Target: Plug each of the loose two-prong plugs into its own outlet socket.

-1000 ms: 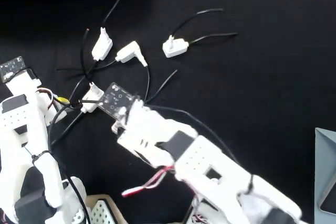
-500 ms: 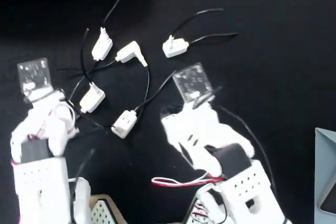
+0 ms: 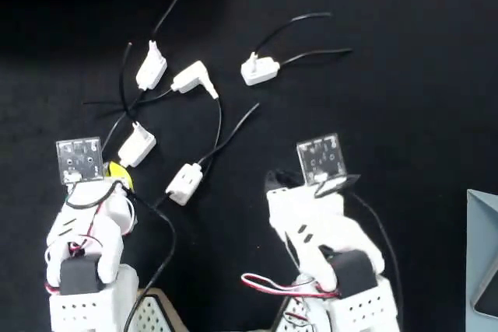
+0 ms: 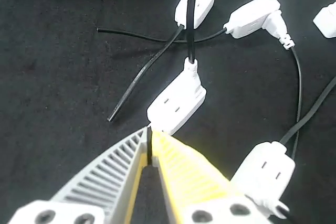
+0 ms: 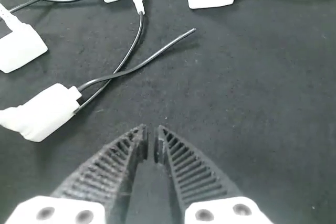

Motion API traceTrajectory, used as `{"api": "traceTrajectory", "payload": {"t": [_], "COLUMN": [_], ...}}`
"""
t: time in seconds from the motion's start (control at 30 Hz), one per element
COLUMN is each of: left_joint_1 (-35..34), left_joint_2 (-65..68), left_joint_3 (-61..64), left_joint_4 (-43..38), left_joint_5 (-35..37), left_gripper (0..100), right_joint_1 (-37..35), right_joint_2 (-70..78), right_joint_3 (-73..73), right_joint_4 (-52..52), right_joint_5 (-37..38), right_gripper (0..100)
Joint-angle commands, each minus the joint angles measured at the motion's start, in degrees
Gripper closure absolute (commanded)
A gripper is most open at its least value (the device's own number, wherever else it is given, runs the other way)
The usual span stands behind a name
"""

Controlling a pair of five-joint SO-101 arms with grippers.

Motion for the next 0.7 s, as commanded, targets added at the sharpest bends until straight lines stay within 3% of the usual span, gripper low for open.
{"api": "traceTrajectory", "payload": {"t": [0.0,0.2,0.4,0.67], "left_joint_1": [0.7,0.8,0.7,0.4], "left_joint_2": [-0.1,-0.1,0.4,0.0], "left_joint_3": [0.8,4.4,10.8,10.7], "left_joint_4": [-0.3,-0.7,-5.2,0.9], "left_joint_5": [0.0,0.0,0.0,0.3], "left_gripper": [97,97,97,97], "right_joint_1": [0.8,0.9,2.6,7.8], "right_joint_2": [-7.9,-8.1,-8.7,-8.6], "right_joint_3": [5.2,12.2,12.0,12.0], "right_joint_4": [-0.9,-3.3,1.7,8.8], "right_joint_5": [-0.1,1.8,1.8,1.8], "right_gripper": [96.6,96.6,96.6,96.6]}}
